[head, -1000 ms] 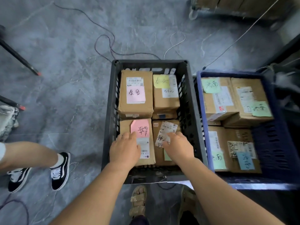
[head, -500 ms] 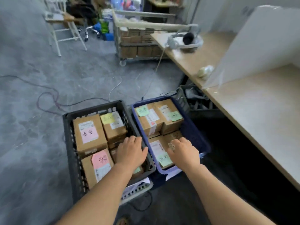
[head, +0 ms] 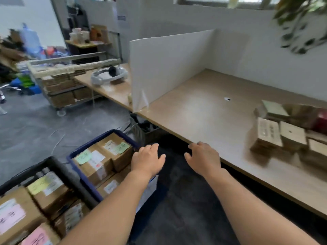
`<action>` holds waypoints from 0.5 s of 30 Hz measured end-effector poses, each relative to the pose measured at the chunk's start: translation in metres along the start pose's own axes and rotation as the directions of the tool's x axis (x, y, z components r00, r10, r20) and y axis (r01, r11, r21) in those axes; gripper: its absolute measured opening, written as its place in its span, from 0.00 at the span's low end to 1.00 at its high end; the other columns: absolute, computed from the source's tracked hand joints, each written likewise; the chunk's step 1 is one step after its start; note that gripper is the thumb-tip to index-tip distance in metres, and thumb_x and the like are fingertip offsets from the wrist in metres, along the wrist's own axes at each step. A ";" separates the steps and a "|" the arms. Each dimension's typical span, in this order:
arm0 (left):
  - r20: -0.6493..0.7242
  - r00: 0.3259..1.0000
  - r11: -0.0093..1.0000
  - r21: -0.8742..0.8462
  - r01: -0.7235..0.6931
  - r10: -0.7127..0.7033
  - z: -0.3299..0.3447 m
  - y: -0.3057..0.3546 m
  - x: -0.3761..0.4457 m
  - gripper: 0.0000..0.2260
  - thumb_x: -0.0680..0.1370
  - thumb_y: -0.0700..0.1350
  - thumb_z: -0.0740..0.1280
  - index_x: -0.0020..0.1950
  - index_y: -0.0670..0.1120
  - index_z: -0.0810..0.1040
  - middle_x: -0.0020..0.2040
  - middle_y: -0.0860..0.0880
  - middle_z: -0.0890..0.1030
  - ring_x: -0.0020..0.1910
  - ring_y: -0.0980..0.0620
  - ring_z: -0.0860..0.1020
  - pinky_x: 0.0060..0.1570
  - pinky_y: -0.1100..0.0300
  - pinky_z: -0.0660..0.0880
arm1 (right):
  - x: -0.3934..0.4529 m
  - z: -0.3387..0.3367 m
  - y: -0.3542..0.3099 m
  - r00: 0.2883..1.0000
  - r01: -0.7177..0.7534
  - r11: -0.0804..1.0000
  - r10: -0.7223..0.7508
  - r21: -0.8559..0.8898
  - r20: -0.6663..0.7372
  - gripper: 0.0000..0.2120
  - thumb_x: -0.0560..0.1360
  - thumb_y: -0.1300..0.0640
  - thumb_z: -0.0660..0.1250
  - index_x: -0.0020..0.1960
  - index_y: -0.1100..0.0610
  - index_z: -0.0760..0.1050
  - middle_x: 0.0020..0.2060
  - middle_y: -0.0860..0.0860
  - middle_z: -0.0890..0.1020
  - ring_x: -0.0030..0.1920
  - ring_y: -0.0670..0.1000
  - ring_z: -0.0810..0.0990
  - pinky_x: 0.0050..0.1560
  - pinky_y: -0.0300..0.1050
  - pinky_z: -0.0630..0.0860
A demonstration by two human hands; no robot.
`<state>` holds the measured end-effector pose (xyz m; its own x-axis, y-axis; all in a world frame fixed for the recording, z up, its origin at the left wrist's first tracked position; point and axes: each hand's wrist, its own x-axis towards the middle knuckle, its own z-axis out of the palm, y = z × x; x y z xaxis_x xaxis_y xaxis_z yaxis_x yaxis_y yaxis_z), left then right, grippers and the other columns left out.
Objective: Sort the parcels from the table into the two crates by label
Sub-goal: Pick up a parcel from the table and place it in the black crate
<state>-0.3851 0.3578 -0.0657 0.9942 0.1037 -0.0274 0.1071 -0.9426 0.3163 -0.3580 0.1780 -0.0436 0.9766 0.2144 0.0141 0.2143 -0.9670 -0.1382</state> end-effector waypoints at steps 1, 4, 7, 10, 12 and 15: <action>0.003 1.000 1.000 0.006 -0.028 0.028 0.003 0.019 0.005 0.24 0.80 0.58 0.56 0.73 0.49 0.64 0.68 0.48 0.72 0.67 0.46 0.70 0.62 0.51 0.69 | -0.001 -0.004 0.017 1.000 -0.024 1.000 0.024 -0.003 -0.008 0.19 0.81 0.46 0.57 0.67 0.53 0.73 0.58 0.52 0.77 0.59 0.55 0.75 0.54 0.49 0.73; 0.007 0.995 0.994 0.030 -0.104 0.103 0.013 0.073 0.017 0.24 0.80 0.58 0.56 0.73 0.48 0.64 0.67 0.47 0.73 0.66 0.46 0.70 0.60 0.51 0.69 | -0.006 -0.013 0.066 0.995 -0.097 0.995 0.097 -0.017 -0.022 0.19 0.81 0.46 0.56 0.67 0.53 0.72 0.59 0.52 0.77 0.59 0.55 0.74 0.55 0.49 0.73; 0.007 0.988 0.987 0.042 -0.157 0.157 0.024 0.126 0.024 0.24 0.80 0.58 0.57 0.72 0.48 0.65 0.67 0.47 0.73 0.66 0.46 0.70 0.60 0.51 0.69 | -0.012 -0.021 0.116 0.987 -0.155 0.988 0.154 -0.023 -0.048 0.19 0.81 0.47 0.57 0.68 0.53 0.72 0.61 0.53 0.77 0.61 0.55 0.74 0.56 0.48 0.72; -0.009 0.977 0.977 0.045 -0.210 0.211 0.039 0.177 0.030 0.24 0.80 0.57 0.57 0.73 0.48 0.64 0.68 0.47 0.73 0.67 0.47 0.70 0.60 0.53 0.69 | -0.021 -0.031 0.164 0.977 -0.203 0.978 0.199 -0.044 -0.071 0.20 0.80 0.47 0.57 0.68 0.53 0.72 0.62 0.53 0.77 0.62 0.55 0.74 0.55 0.48 0.72; -0.015 0.969 0.969 0.034 -0.245 0.246 0.050 0.209 0.032 0.24 0.80 0.57 0.57 0.73 0.48 0.64 0.68 0.47 0.73 0.66 0.47 0.70 0.60 0.53 0.70 | -0.027 -0.038 0.195 0.969 -0.234 0.971 0.228 -0.058 -0.090 0.20 0.80 0.47 0.57 0.68 0.53 0.72 0.61 0.53 0.77 0.61 0.55 0.75 0.56 0.49 0.72; 0.003 0.954 0.954 0.024 -0.299 0.299 0.063 0.254 0.031 0.24 0.80 0.57 0.56 0.74 0.48 0.63 0.69 0.48 0.72 0.67 0.47 0.70 0.61 0.52 0.69 | -0.039 -0.047 0.237 0.953 -0.289 0.956 0.281 -0.061 -0.113 0.19 0.80 0.47 0.56 0.67 0.53 0.73 0.59 0.53 0.77 0.60 0.55 0.75 0.57 0.49 0.72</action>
<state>-0.3263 0.1015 -0.0462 0.9808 -0.1836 0.0652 -0.1947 -0.9377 0.2876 -0.3449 -0.0663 -0.0300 0.9928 -0.0825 0.0866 -0.0760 -0.9942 -0.0757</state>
